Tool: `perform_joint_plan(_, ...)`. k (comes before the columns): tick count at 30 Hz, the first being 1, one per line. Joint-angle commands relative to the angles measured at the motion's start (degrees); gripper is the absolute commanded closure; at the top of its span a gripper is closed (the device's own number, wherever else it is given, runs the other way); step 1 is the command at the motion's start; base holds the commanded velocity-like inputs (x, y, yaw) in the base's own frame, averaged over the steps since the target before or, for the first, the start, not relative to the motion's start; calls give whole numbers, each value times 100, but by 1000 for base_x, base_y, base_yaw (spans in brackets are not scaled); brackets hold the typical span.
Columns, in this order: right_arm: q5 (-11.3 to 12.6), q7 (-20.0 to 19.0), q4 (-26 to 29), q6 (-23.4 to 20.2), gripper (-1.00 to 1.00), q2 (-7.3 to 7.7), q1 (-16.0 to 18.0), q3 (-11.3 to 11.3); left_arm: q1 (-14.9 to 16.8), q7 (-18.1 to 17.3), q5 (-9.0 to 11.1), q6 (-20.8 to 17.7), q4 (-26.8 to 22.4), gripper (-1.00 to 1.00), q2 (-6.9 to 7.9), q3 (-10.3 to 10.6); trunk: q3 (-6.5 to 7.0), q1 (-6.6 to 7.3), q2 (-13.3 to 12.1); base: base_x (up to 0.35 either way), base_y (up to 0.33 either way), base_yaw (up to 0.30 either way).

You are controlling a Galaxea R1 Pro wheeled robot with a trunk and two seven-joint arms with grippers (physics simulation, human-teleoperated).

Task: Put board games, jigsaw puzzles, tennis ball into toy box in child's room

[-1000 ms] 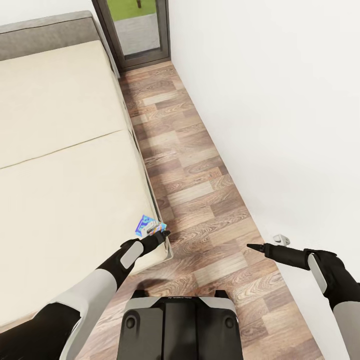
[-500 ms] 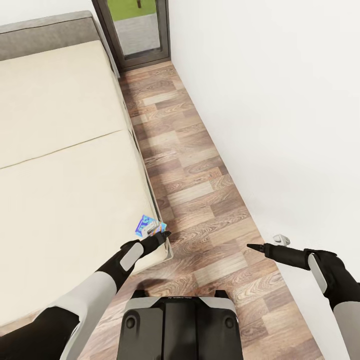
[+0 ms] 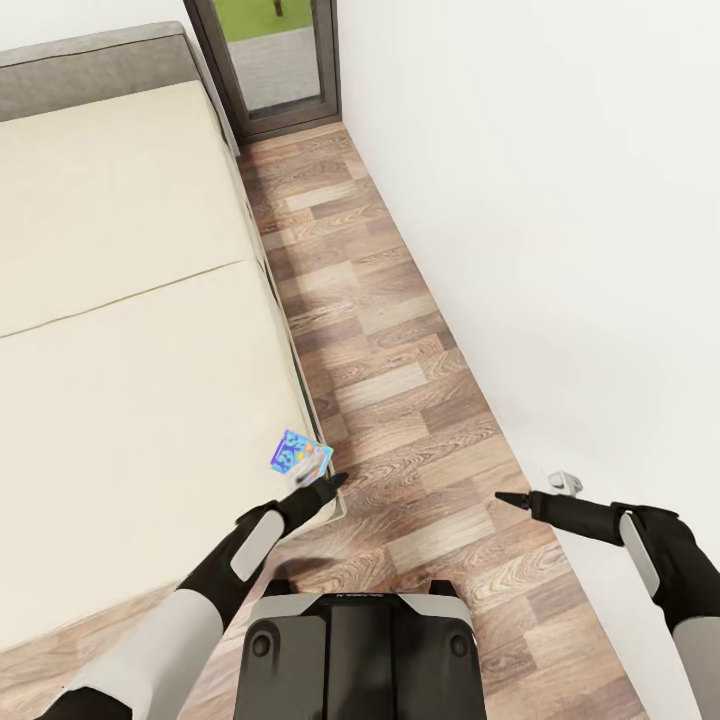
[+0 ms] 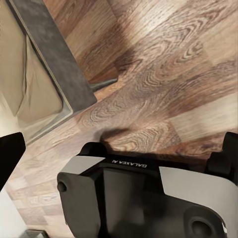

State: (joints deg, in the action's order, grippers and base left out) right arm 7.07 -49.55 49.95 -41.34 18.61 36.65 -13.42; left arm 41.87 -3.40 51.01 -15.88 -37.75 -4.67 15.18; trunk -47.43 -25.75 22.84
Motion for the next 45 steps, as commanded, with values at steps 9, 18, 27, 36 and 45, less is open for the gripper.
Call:
perform_joint_plan(9, 48, -3, 167, -33, -100, -4, -111, 0, -535, -53, 45, -68, -861, -100, 116, 8, -6, -4, 8, 0, 0, 0)
perform_joint_plan(18, 62, -4, 206, -32, -100, -7, -148, 4, -813, -72, 50, -84, -1211, -100, 145, 26, -6, -4, 8, 0, 0, 0)
perform_joint_plan(27, 71, -9, 222, -35, -100, -6, -165, -1, -1142, -113, 53, -100, -1739, -100, 157, 47, -6, -4, 8, 0, 0, 0)
perform_joint_plan(36, 81, -11, 237, -50, -100, -8, -167, 15, -1667, -116, 39, -470, -2998, -100, 232, 45, -6, -4, 8, 0, 0, 0)
perform_joint_plan(45, 64, -6, 238, -223, -100, -39, -98, 86, -2132, -52, 34, -996, -4192, -100, 276, 3, -6, -4, 8, 0, 0, 0)
